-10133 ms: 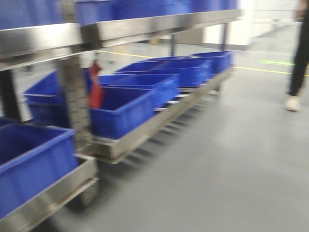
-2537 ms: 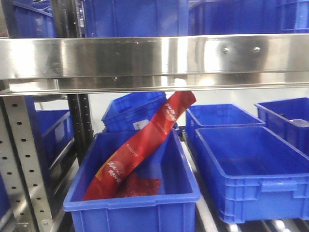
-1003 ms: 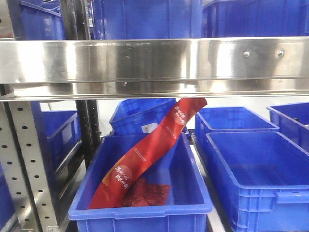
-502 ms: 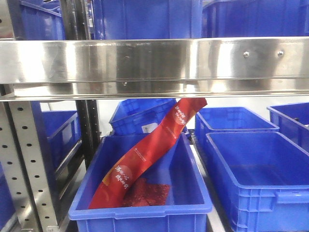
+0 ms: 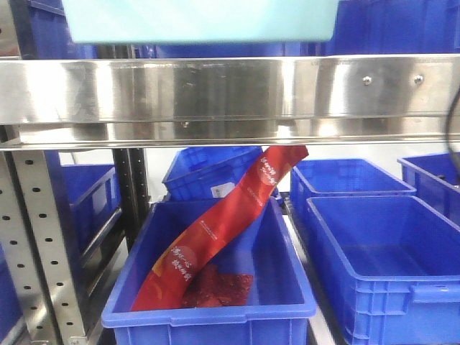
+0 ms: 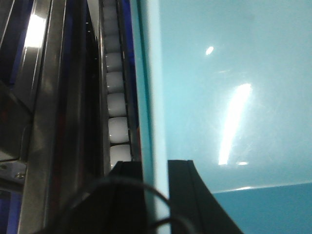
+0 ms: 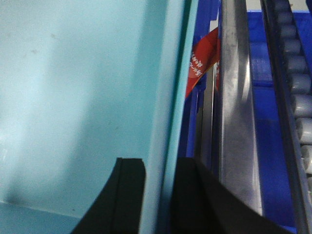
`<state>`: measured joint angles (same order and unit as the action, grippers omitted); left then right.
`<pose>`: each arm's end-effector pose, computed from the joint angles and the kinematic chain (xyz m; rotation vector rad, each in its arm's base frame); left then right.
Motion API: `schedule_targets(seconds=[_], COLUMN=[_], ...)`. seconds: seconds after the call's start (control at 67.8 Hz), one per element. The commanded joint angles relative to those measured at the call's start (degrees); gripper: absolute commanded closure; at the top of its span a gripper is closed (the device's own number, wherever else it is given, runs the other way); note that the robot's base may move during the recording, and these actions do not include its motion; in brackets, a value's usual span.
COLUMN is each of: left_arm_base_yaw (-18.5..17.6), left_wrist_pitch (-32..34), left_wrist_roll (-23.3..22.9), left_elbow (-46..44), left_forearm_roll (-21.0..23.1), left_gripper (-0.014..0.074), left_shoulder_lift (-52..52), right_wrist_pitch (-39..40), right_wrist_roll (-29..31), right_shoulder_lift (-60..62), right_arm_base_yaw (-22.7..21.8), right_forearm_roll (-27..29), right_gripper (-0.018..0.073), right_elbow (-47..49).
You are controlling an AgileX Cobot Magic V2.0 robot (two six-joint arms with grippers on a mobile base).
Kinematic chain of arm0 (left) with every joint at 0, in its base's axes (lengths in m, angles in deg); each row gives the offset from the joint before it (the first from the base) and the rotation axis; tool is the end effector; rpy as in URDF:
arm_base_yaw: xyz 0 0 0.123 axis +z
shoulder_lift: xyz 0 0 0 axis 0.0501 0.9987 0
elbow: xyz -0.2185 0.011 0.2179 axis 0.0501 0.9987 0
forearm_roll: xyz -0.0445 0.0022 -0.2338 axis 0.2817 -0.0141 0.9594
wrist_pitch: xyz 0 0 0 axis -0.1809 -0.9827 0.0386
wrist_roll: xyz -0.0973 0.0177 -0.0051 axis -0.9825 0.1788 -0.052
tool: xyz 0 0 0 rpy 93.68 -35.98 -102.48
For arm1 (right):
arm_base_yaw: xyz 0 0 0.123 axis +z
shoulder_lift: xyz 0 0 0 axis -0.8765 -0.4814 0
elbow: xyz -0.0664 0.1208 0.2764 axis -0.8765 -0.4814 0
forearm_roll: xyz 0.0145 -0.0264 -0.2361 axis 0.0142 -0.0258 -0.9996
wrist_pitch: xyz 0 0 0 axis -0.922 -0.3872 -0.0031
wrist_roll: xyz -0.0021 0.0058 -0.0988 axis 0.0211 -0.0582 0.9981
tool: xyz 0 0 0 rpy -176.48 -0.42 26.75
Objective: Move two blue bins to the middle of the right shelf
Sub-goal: 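Raise the held bin and push it onto the upper shelf rollers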
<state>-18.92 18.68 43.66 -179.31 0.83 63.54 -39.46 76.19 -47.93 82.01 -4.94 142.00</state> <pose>0.3751 -0.1396 0.4108 0.2250 2.3023 -0.1547 0.3952 0.1513 0.3951 -0.2087 2.2587 0.3073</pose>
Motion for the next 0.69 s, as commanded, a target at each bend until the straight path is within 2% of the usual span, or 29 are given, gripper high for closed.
schedule_targets(seconds=[0.0,0.118,0.236,0.339,0.398,0.546,0.62,0.679], left_arm_base_yaw=[-0.11,-0.11,-0.11,-0.11,-0.11,-0.11,-0.11,-0.11], left_wrist_pitch=[3.91,2.88,2.37,1.33,-0.31,-5.93,-8.17,-10.05], left_wrist_roll=[0.40,0.40,0.40,0.40,0.40,0.40,0.40,0.40], left_elbow=[-0.92,-0.92,-1.42,-2.14,-3.30,-6.17,-6.30,-6.30], left_forearm_roll=[0.24,0.24,0.24,0.15,-0.31,-1.54,-2.62,-3.96], left_gripper=[0.0628,0.0433,0.0184,0.0031,-0.0007,0.0000,0.0036,0.0107], left_shoulder_lift=[-0.44,-0.19,-0.19,-0.56,-1.07,-3.84,-6.36,-8.57], right_wrist_pitch=[4.04,3.57,2.92,0.93,-0.44,-3.30,-4.46,-5.96], right_wrist_roll=[0.69,0.69,0.69,0.69,0.69,0.69,0.69,0.69], right_shoulder_lift=[0.34,0.24,0.24,0.46,1.20,4.74,7.32,10.01], right_arm_base_yaw=[-0.27,-0.27,-0.27,-0.27,-0.27,-0.66,-1.18,-2.15], right_forearm_roll=[-0.65,-0.65,-0.65,-0.65,-1.06,-1.78,-2.26,-2.88], right_gripper=[0.0591,0.0377,0.0150,0.0047,0.0030,0.0059,0.0144,0.0263], right_elbow=[0.88,0.88,1.23,2.50,3.63,6.04,6.31,6.31])
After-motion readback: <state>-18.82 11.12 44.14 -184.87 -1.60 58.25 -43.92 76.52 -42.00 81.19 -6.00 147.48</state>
